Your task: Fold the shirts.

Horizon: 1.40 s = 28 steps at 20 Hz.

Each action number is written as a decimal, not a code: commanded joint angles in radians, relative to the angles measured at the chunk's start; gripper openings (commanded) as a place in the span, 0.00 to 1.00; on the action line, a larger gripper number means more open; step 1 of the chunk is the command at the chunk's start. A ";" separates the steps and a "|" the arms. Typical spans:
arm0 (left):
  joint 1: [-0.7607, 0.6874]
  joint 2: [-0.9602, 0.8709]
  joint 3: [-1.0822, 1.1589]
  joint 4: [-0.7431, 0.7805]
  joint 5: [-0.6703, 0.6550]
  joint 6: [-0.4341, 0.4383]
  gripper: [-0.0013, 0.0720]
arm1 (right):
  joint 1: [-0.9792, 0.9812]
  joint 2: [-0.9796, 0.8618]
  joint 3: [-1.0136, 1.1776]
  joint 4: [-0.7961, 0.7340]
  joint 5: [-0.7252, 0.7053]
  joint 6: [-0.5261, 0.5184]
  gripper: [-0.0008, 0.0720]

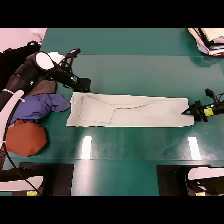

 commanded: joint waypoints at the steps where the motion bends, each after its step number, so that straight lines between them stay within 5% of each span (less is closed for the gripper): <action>1: -0.051 -0.024 0.001 -0.002 0.025 -0.013 0.05 | 0.031 -0.012 -0.005 0.015 -0.011 -0.047 0.11; 8: -0.213 -0.213 0.138 -0.066 0.168 -0.012 0.04 | 0.078 0.233 0.083 0.134 0.063 0.003 0.04; 18: -0.397 -0.453 0.288 -0.137 0.209 -0.005 0.05 | 0.541 0.342 0.471 0.214 0.011 0.181 0.04; 28: -0.294 -0.402 0.292 -0.051 0.127 -0.008 0.05 | 0.789 0.315 0.526 0.214 -0.113 0.195 0.04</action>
